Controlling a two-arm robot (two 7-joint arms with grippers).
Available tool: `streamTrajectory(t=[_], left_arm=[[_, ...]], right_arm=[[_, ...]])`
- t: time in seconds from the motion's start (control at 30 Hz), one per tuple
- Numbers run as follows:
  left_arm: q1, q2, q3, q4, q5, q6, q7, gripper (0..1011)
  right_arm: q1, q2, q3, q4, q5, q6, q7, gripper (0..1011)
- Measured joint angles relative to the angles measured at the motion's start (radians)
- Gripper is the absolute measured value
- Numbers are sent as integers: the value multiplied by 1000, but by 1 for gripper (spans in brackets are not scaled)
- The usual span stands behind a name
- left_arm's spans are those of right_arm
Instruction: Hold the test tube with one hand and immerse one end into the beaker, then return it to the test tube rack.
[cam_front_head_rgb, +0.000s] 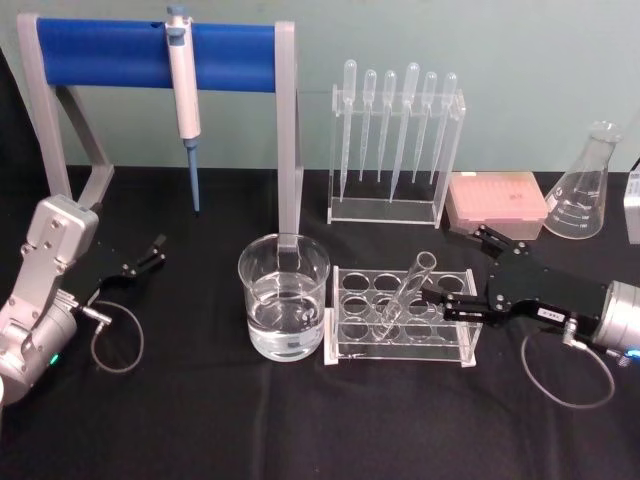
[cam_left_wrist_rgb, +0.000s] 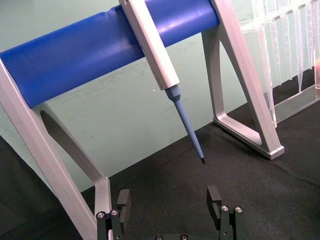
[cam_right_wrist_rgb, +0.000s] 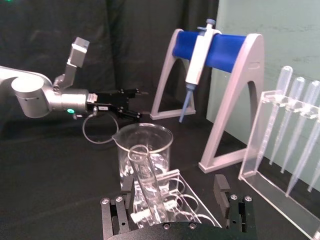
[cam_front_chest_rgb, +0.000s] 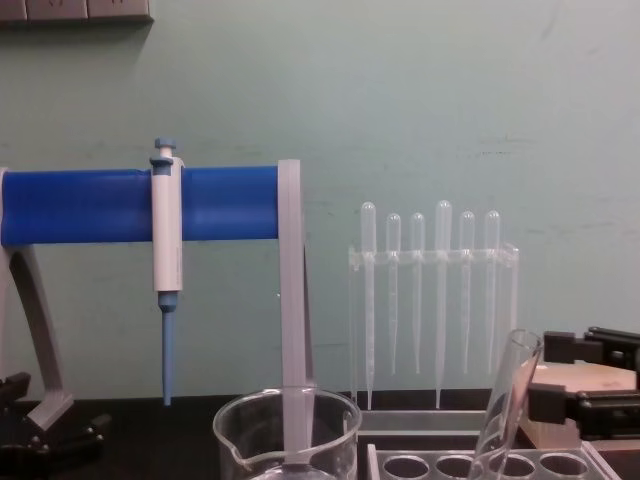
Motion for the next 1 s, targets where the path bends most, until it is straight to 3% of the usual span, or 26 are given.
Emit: streamTrajectory(t=[0.7,1.0], left_arm=[[0,0,0,0,0,0,0,1000],[0,0,0,0,0,0,0,1000]], right_arm=[[76,-43,-84,49,9,4,38,1003],[93,-61,-100,68,5,10,28,1003]])
